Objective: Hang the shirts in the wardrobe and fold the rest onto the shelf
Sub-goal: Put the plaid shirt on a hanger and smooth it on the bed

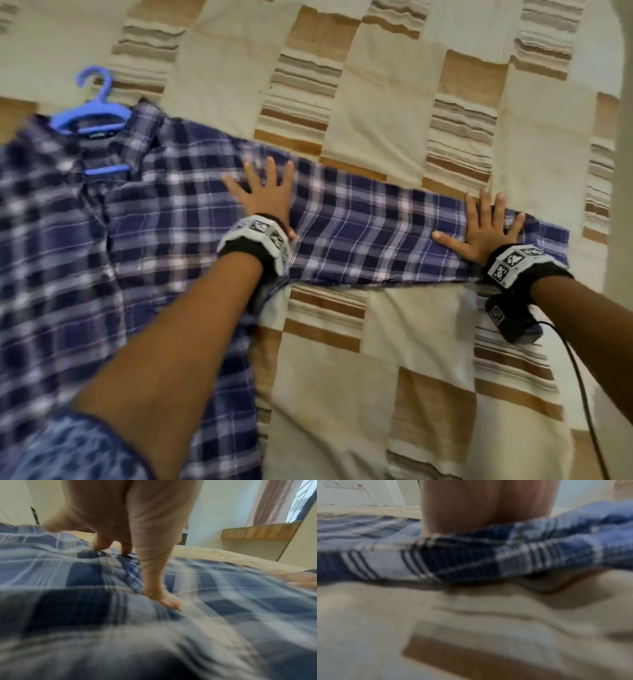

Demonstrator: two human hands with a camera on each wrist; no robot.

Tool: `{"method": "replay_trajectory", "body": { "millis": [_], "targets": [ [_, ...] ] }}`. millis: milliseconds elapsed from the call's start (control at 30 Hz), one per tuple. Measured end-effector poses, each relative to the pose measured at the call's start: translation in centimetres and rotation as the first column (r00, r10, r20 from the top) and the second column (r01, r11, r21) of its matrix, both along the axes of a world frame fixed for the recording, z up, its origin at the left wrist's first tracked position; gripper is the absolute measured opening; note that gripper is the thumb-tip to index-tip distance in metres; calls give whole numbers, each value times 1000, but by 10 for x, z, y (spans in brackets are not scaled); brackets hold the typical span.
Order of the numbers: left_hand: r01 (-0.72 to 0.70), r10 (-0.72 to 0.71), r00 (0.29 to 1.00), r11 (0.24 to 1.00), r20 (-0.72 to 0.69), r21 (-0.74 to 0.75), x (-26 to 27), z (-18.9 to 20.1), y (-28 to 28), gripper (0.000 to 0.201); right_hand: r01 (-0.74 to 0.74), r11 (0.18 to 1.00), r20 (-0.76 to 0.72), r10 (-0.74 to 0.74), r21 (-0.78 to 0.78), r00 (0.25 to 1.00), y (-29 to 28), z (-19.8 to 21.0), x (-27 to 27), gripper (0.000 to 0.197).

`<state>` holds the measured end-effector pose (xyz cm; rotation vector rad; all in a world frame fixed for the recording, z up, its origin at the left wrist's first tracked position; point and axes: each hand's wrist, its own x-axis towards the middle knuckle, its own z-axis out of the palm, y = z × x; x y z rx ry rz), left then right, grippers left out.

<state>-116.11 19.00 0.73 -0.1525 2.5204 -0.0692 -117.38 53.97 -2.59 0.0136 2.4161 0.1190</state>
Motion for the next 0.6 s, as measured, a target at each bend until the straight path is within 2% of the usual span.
{"method": "replay_trajectory", "body": {
  "millis": [100, 200, 267, 333, 367, 433, 467, 533, 600],
  "targets": [
    [-83, 95, 978, 994, -185, 73, 70, 12, 19, 86, 12, 997, 34, -15, 75, 999, -10, 12, 1, 125],
    [-250, 291, 938, 944, -188, 215, 163, 10, 12, 73, 9, 970, 5, -11, 244, 1000, -28, 31, -1, 110],
    [-401, 437, 890, 886, -130, 234, 220, 0, -8, 88, -82, 969, -189, 128, 235, 974, -60, 38, 7, 93],
    [-484, 492, 871, 848, 22, 216, 250, -14, -28, 113, -261, 964, -373, 263, 55, 890, -105, 38, 24, 81],
    [-489, 485, 871, 848, 74, 206, 256, -20, -35, 122, -384, 922, -402, 335, -45, 852, -131, 33, 37, 76],
    [-472, 451, 880, 865, 145, 170, 253, -27, -42, 128, -584, 799, -371, 504, -141, 780, -179, 14, 63, 72],
    [-467, 439, 880, 870, 180, 159, 249, -29, -43, 128, -619, 768, -328, 549, -166, 769, -199, 6, 72, 76],
    [-482, 443, 866, 864, 232, 149, 242, -28, -41, 129, -597, 775, -257, 546, -206, 797, -226, -4, 82, 88],
    [-491, 447, 854, 862, 268, 128, 237, -28, -40, 132, -567, 798, -241, 521, -202, 819, -238, -14, 84, 91]
  ]
}}
